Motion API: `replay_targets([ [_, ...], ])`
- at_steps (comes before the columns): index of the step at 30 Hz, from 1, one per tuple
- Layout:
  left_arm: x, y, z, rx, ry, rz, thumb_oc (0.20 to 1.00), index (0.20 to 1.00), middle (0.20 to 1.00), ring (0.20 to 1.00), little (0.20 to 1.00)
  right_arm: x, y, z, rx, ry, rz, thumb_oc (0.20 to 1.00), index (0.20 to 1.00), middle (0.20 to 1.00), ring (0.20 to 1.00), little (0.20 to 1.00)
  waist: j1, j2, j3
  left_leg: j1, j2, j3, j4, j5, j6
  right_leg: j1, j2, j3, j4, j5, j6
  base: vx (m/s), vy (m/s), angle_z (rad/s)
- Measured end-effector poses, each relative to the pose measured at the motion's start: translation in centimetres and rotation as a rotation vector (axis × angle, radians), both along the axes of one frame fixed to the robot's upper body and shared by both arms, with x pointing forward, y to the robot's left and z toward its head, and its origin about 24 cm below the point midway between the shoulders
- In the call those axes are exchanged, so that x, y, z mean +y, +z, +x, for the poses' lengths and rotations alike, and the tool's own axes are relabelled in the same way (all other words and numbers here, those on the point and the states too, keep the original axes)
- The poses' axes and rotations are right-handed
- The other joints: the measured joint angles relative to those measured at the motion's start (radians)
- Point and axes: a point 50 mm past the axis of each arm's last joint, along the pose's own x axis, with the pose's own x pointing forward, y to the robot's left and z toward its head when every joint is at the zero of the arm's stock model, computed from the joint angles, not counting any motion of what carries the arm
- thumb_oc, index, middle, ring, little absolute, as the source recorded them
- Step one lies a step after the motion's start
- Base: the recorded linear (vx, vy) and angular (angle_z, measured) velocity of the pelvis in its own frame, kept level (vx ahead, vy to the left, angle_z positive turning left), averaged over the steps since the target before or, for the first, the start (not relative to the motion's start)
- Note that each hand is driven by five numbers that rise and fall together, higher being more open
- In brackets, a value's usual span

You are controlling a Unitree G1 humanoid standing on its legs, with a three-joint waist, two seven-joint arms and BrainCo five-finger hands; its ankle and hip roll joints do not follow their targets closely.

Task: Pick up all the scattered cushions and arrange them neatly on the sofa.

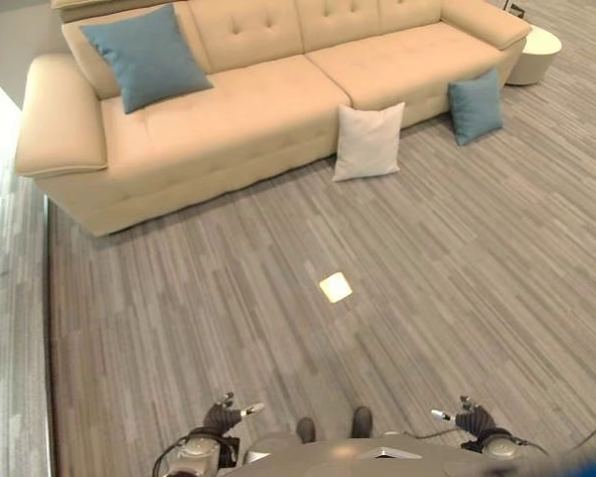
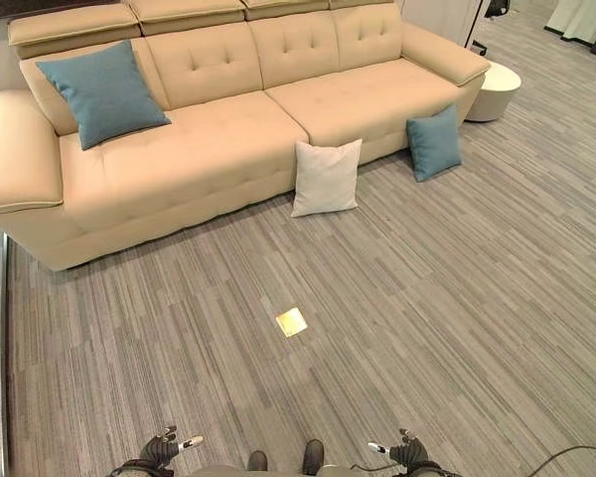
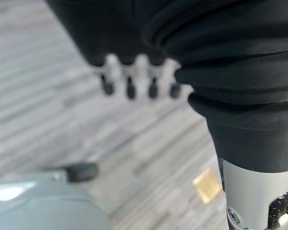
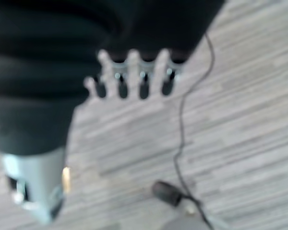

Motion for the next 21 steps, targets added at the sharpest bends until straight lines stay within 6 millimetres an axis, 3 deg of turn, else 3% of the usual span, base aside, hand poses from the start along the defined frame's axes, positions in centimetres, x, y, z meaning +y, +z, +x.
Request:
replay_targets([
  [4, 0.0, -0.1, -0.5, 0.019, 0.006, -0.001, 1.0, 1.0, 1.0, 1.0, 1.0, 0.1, 0.0, 0.3, -0.003, 0.001, 0.001, 1.0, 1.0, 1.0, 1.0, 1.0, 0.001, 0.002, 0.011, 0.0, 0.008, 0.024, 0.0, 0.0, 0.0, -0.01, -0.001, -0.012, 0.007, -0.014, 0.007, -0.04, -0.016, -0.15],
  [7, 0.1, -0.1, -0.3, 0.019, 0.016, -0.003, 1.0, 1.0, 1.0, 1.0, 1.0, 0.9, 0.1, 1.5, -0.026, 0.008, 0.018, 1.0, 1.0, 1.0, 1.0, 1.0, 0.01, 0.011, 0.036, -0.001, 0.03, 0.066, -0.008, 0.0, -0.001, -0.048, -0.04, -0.109, 0.077, -0.021, 0.027, 0.02, -0.07, -0.43],
  [12, -0.3, -0.1, 0.0, 0.013, 0.011, -0.013, 1.0, 1.0, 1.0, 1.0, 1.0, 0.8, -0.1, 0.9, -0.001, 0.005, 0.016, 1.0, 1.0, 1.0, 1.0, 1.0, -0.004, 0.03, 0.037, 0.002, 0.038, 0.029, 0.001, -0.004, -0.016, -0.004, -0.014, -0.11, 0.014, 0.001, -0.022, 0.07, -0.103, 0.04],
  [17, -0.6, -0.1, 0.4, 0.008, -0.002, -0.021, 1.0, 1.0, 1.0, 1.0, 1.0, 1.0, 0.0, 1.2, -0.009, 0.024, 0.021, 1.0, 1.0, 1.0, 1.0, 1.0, -0.011, 0.031, 0.037, 0.01, 0.055, 0.003, 0.017, -0.017, -0.035, 0.026, 0.005, -0.113, 0.002, -0.008, -0.028, 0.02, -0.136, 0.08],
  [19, -0.6, 0.4, 2.5, -0.035, -0.015, -0.017, 1.0, 1.0, 1.0, 1.0, 1.0, 1.1, 0.1, 1.6, -0.018, 0.033, 0.028, 1.0, 1.0, 1.0, 1.0, 1.0, -0.015, 0.018, 0.05, -0.081, 0.058, -0.05, 0.15, -0.041, -0.075, 0.011, 0.012, -0.106, 0.002, -0.021, -0.04, 0.02, -0.261, 0.53],
  [21, -0.6, 1.0, 4.4, -0.072, -0.024, -0.011, 1.0, 1.0, 1.0, 1.0, 1.0, 1.4, 0.2, 2.3, -0.031, 0.046, 0.034, 1.0, 1.0, 1.0, 1.0, 1.0, -0.026, -0.025, 0.079, -0.203, 0.037, -0.038, 0.35, -0.031, -0.132, 0.009, -0.01, -0.108, -0.003, -0.032, -0.058, 0.04, -0.143, 0.59],
])
